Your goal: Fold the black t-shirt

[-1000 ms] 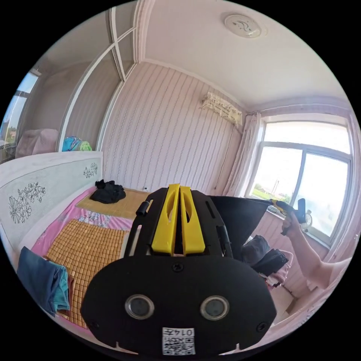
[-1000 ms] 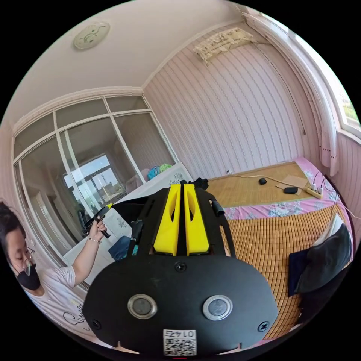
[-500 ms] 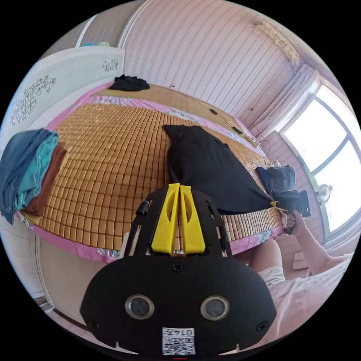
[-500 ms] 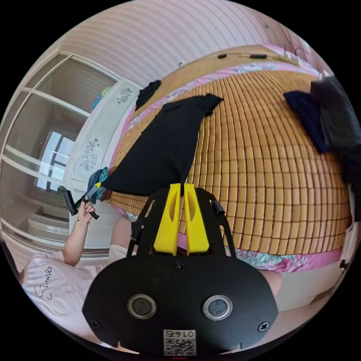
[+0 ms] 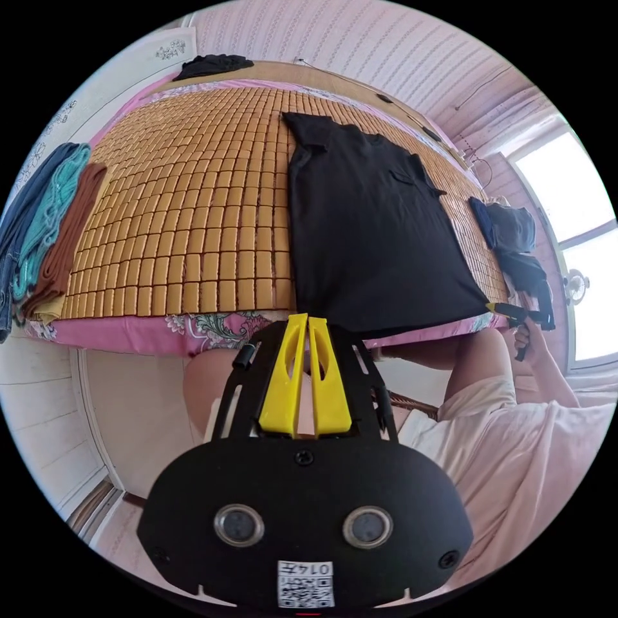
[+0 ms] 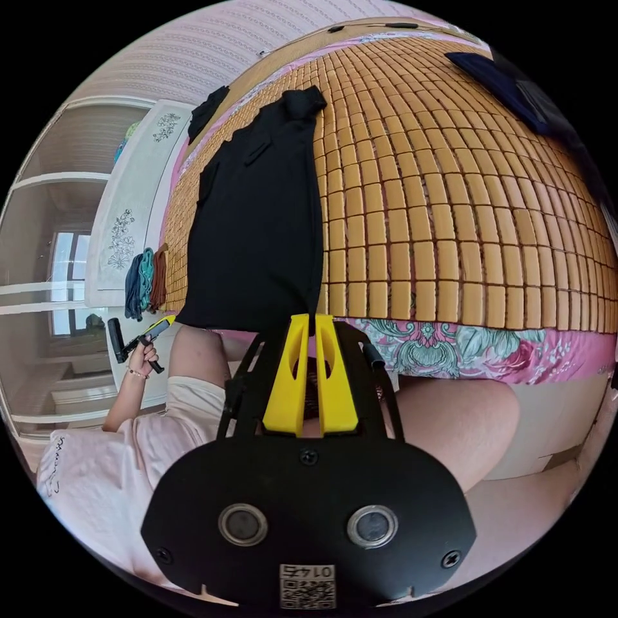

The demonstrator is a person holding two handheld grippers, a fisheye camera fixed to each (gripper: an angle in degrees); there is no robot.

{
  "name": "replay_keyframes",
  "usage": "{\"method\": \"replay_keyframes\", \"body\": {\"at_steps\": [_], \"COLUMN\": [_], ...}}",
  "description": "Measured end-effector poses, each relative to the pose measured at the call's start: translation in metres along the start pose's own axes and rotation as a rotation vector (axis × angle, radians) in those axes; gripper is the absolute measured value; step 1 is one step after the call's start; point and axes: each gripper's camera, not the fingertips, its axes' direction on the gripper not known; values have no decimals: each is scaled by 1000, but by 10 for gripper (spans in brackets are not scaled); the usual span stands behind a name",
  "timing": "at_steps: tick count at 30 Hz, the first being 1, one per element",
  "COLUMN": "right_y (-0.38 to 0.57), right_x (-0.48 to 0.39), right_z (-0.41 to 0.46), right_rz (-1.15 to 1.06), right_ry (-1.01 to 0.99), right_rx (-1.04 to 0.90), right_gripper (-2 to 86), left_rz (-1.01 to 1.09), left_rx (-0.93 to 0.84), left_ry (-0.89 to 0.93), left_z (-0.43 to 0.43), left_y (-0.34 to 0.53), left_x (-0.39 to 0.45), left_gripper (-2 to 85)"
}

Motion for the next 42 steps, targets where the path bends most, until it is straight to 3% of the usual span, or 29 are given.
{"method": "replay_keyframes", "body": {"at_steps": [7,13,19,24,31,33,36,42], "right_y": [-11,-44,-137,-272,-382,-398,-398,-396], "right_x": [19,4,-64,-138,-182,-183,-185,-188], "right_z": [37,53,96,175,269,298,304,291], "right_rz": [-12,-156,-456,-670,-652,-616,-616,-668], "right_ry": [117,301,253,201,240,232,289,199], "right_rx": [-53,-32,40,51,48,-58,-49,-84], "right_gripper": [23,48,58,94,113,74,18,2], "left_rz": [16,69,154,192,232,231,215,108], "left_rx": [29,99,177,236,196,127,75,129], "left_ry": [-55,-106,-85,-73,-84,-87,-90,-3], "left_z": [-3,-12,21,55,95,109,123,112], "left_y": [10,-9,-86,-175,-266,-277,-284,-283], "left_x": [-24,-37,-39,-45,-71,-79,-94,-127], "left_gripper": [12,23,27,39,60,61,57,14]}}
